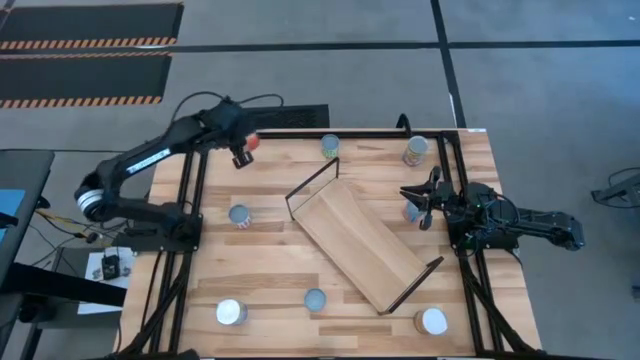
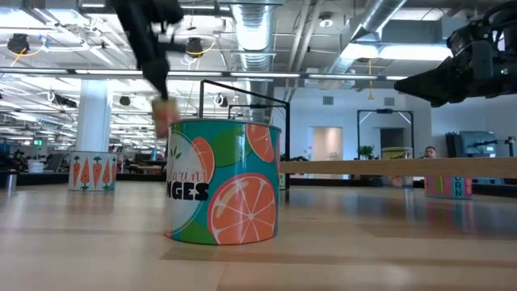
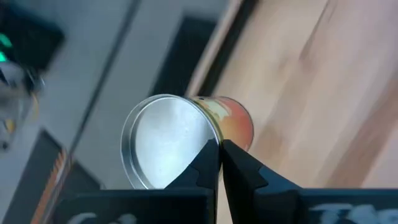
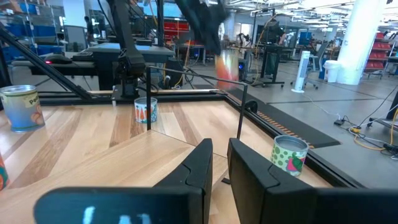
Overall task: Pick and place cans onto a shelf
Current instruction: Put the top large canned corn on the shelf
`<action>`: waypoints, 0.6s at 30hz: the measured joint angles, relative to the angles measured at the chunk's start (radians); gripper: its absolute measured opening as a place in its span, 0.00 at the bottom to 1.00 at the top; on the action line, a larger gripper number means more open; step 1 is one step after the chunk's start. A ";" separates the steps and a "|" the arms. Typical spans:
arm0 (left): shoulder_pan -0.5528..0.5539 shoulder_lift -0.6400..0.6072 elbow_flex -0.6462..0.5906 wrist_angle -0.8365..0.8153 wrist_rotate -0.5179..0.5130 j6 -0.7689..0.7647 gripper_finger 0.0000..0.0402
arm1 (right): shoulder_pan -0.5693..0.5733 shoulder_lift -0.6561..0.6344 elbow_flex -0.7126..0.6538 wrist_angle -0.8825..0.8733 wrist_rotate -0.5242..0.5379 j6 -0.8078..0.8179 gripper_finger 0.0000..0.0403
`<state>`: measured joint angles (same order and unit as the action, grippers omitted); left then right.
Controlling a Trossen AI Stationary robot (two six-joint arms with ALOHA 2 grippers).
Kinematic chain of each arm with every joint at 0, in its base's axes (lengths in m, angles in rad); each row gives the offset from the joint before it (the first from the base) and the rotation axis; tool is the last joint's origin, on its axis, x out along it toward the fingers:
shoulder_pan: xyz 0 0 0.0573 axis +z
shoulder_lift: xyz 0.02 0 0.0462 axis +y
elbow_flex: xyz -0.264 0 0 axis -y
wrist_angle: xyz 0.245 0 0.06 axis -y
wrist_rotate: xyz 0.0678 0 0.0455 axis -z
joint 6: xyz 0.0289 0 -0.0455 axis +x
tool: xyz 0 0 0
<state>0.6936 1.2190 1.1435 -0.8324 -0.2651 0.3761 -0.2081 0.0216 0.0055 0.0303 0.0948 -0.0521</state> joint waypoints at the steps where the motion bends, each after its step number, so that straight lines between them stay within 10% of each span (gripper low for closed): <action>1: -0.025 -0.017 0.026 -0.019 0.000 -0.018 0.00 | 0.000 0.000 0.000 0.000 0.000 0.000 0.19; 18: -0.640 0.153 0.472 -0.074 -0.009 -0.279 0.00 | 0.000 0.000 0.000 0.000 0.000 0.000 0.19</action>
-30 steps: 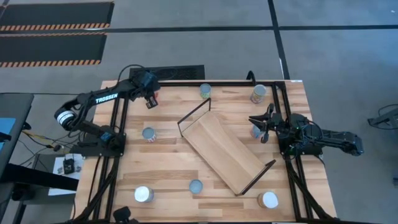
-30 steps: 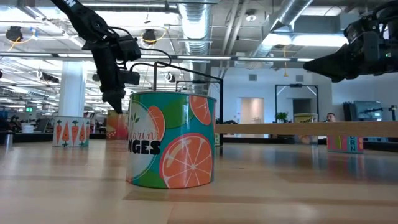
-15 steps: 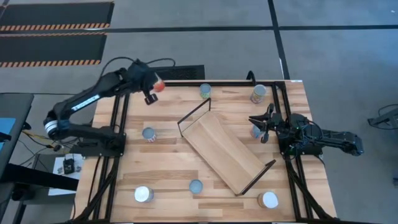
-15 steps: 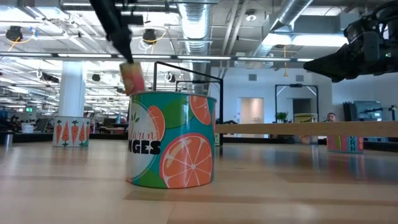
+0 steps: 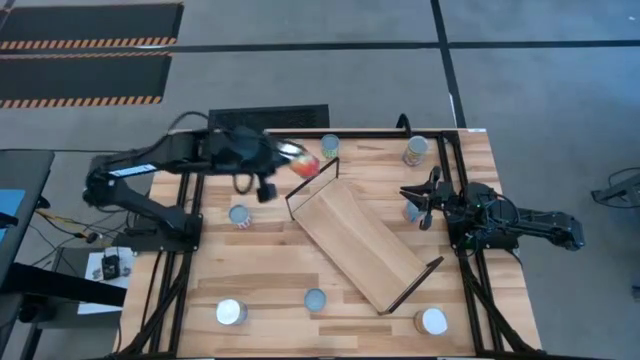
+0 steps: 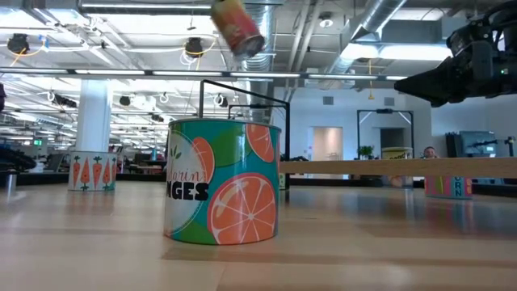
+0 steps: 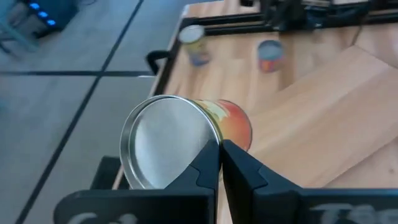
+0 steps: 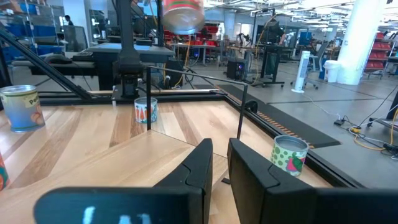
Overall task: Pick and place cans onto a shelf
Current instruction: Put the top large canned corn on the shelf
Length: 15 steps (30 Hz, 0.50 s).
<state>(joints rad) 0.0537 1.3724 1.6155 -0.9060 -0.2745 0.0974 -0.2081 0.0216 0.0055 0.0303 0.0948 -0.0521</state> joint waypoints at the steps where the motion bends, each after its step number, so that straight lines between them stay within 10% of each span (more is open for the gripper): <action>1: -0.023 0.038 0.025 0.004 0.000 0.000 0.00 | 0.000 0.000 0.000 0.000 0.000 0.000 0.19; 15: -0.088 0.566 0.314 -0.005 0.016 0.037 0.00 | 0.000 0.000 0.000 0.000 0.000 0.000 0.19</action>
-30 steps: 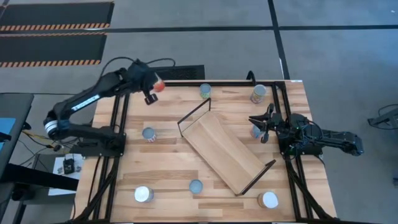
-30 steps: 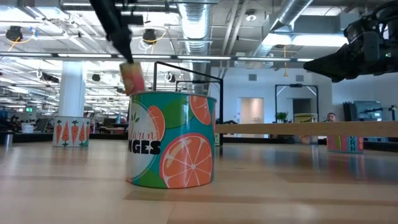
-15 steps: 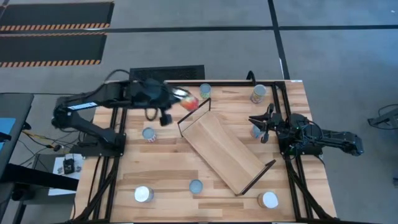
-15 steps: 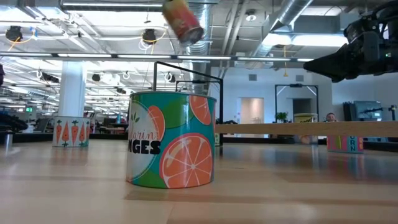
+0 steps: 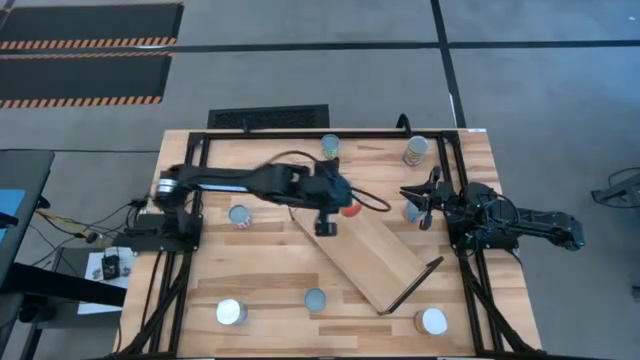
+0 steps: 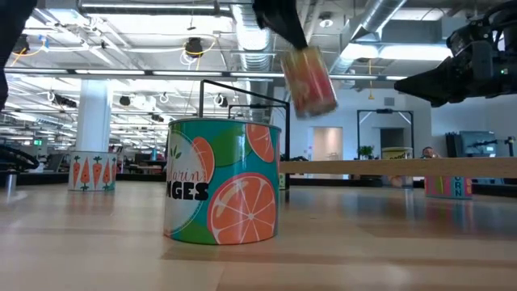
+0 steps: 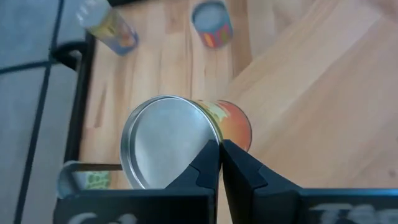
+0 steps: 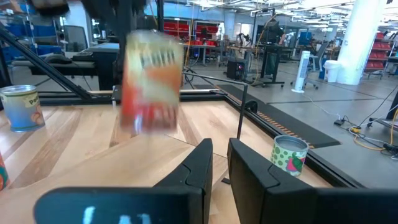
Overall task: Pick and place cans onto a shelf
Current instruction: Put the top large canned corn on the shelf
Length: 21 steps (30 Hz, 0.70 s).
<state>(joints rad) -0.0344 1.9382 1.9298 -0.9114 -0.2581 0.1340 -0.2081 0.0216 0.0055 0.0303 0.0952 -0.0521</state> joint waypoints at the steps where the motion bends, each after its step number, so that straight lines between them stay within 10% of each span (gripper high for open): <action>1: 0.004 0.025 0.010 0.000 -0.001 0.000 0.00 | 0.000 0.000 0.000 0.000 0.000 0.000 0.19; 21: 0.016 0.192 0.069 -0.003 0.023 0.012 0.00 | 0.000 0.000 0.000 0.001 0.000 0.000 0.19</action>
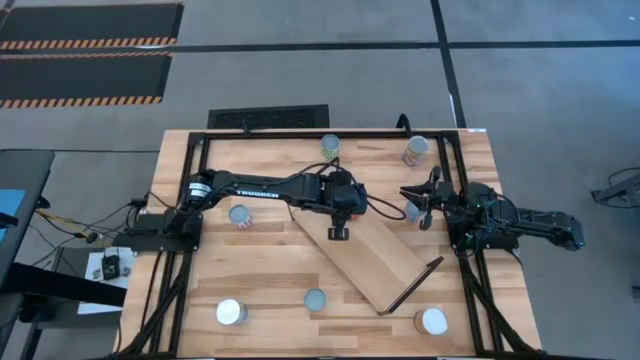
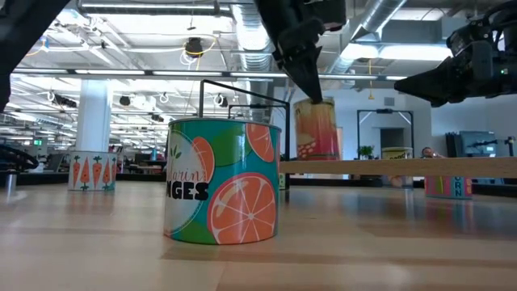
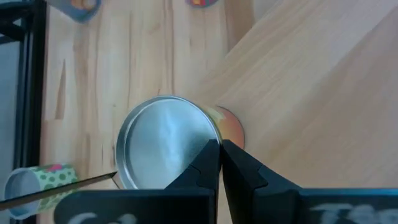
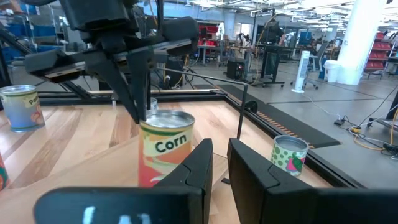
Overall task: Pick and place cans onto a shelf
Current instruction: Put the top large canned corn on the shelf
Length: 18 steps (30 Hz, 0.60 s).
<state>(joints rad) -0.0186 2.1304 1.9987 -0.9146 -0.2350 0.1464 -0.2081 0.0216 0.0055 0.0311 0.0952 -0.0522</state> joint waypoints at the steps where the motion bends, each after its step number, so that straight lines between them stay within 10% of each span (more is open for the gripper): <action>1: -0.002 0.000 0.000 0.003 0.004 -0.002 0.00 | 0.000 0.000 0.000 0.000 0.000 0.000 0.19; 18: -0.013 0.000 0.000 0.060 0.029 -0.002 0.00 | 0.000 0.000 0.000 0.000 0.000 0.000 0.19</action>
<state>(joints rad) -0.0313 2.1304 1.9984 -0.8547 -0.2058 0.1448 -0.2085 0.0216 0.0055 0.0311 0.0948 -0.0521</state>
